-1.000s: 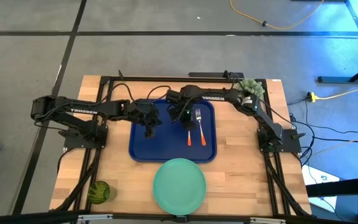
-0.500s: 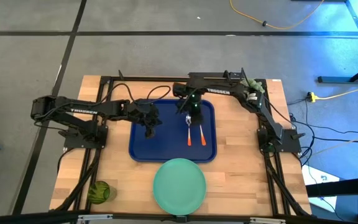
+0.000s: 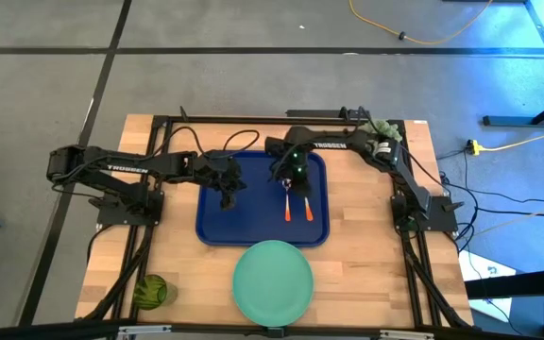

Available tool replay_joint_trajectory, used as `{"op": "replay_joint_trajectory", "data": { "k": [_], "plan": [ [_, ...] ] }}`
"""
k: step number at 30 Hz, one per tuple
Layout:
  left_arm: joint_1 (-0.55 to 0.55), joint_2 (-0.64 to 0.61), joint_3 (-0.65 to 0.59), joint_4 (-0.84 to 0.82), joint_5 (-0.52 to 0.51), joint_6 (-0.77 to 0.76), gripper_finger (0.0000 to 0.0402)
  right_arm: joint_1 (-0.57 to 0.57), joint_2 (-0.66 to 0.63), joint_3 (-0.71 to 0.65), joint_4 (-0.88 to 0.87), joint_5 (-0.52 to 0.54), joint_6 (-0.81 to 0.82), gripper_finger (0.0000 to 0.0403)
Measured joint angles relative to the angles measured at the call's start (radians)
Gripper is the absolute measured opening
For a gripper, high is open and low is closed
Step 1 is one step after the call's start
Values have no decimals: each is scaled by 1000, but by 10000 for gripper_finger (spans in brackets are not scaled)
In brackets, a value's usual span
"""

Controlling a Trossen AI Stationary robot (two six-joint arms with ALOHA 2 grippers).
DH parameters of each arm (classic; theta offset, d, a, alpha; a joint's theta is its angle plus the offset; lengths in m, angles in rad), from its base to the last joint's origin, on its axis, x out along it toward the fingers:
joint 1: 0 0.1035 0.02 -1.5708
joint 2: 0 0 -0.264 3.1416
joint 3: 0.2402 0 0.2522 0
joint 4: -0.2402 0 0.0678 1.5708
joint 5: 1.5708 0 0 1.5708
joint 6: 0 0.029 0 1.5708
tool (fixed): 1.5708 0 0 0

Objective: Pick and place plate/cup/fork/spoon on tray
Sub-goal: Put the orange fork on the serving tray to the right of the orange spoon

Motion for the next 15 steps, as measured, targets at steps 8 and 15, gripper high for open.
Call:
{"op": "replay_joint_trajectory", "data": {
  "k": [8,15],
  "plan": [
    [0,0,0,0,-5,-3,0,-1,-2,-85,95,3,14,0],
    [0,0,0,0,-6,-21,0,-15,-8,-118,135,-8,17,0]
  ]
}}
